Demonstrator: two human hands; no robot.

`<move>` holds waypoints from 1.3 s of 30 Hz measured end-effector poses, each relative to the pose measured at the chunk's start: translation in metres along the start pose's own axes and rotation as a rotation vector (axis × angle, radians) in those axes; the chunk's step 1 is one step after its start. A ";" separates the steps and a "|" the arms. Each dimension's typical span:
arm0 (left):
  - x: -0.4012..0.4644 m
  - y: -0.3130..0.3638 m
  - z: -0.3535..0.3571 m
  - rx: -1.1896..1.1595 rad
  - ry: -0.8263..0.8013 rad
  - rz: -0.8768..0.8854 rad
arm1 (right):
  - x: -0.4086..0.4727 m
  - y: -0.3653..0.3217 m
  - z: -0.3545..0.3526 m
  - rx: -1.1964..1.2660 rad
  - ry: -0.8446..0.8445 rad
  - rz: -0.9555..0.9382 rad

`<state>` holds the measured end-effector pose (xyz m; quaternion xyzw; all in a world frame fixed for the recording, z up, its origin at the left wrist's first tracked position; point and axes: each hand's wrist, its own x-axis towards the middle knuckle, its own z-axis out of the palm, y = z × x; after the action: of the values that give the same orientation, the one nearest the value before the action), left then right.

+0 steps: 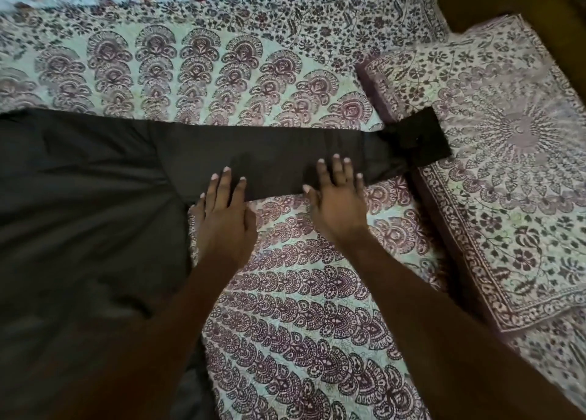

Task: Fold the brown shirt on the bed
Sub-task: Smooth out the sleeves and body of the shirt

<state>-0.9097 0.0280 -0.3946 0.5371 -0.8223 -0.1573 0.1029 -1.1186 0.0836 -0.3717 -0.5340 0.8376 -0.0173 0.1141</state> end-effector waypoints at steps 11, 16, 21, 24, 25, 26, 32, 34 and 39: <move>-0.108 -0.096 -0.005 0.157 -0.114 -0.244 | -0.010 -0.179 0.060 -0.015 -0.087 -0.670; -0.143 -0.094 -0.012 -0.070 -0.134 -0.068 | 0.008 -0.199 0.069 -0.174 -0.112 -0.764; -0.158 -0.127 -0.047 -0.376 0.196 -0.382 | -0.004 -0.205 0.080 -0.280 -0.070 -0.834; -0.173 -0.162 -0.045 -0.080 0.128 -0.427 | -0.036 -0.197 0.083 -0.290 -0.092 -0.961; -0.179 -0.169 -0.042 -0.015 0.070 -0.395 | -0.048 -0.193 0.083 -0.295 -0.108 -1.011; -0.186 -0.173 -0.040 0.026 0.021 -0.349 | -0.059 -0.189 0.083 -0.309 -0.116 -1.064; -0.227 -0.169 -0.043 0.163 -0.120 -0.107 | -0.048 -0.214 0.074 -0.231 0.042 -0.778; -0.240 -0.166 -0.042 0.167 -0.163 -0.067 | -0.037 -0.230 0.077 -0.217 0.011 -0.691; -0.256 -0.175 -0.050 0.142 -0.118 -0.128 | -0.087 -0.220 0.097 -0.271 -0.072 -0.746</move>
<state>-0.6404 0.1898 -0.4127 0.5843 -0.8001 -0.1360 0.0058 -0.8672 0.0760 -0.4184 -0.8120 0.5764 0.0718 0.0576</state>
